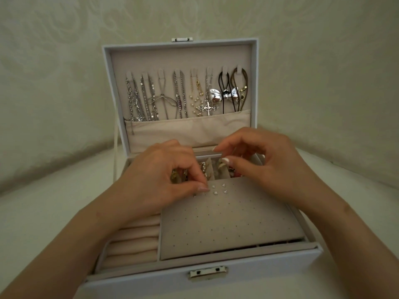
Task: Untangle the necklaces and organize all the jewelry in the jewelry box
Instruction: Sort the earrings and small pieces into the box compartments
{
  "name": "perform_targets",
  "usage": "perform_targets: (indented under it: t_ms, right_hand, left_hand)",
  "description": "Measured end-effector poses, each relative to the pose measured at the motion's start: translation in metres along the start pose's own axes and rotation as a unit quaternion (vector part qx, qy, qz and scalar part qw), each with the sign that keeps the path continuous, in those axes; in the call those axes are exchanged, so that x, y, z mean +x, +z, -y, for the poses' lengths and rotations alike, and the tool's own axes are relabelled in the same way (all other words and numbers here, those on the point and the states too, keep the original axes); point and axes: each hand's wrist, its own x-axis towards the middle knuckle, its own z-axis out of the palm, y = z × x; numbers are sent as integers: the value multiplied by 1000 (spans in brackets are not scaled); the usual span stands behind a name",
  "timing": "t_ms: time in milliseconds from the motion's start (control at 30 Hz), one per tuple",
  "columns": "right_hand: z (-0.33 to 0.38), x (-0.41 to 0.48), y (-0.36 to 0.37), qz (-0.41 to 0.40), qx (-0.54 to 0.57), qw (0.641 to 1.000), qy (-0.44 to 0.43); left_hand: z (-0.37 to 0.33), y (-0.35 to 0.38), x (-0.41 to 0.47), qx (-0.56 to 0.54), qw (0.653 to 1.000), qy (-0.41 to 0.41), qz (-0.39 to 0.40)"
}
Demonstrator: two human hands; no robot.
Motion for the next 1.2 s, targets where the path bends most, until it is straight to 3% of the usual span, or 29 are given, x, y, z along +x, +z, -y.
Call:
perform_targets:
  t_ms: [867, 1200]
  right_hand:
    - [-2, -1, -1, 11, 12, 1000, 9]
    - [1, -2, -7, 18, 2, 1000, 21]
  left_hand:
    - [0, 7, -2, 92, 994, 54, 26]
    - [-16, -9, -15, 232, 959, 120, 106]
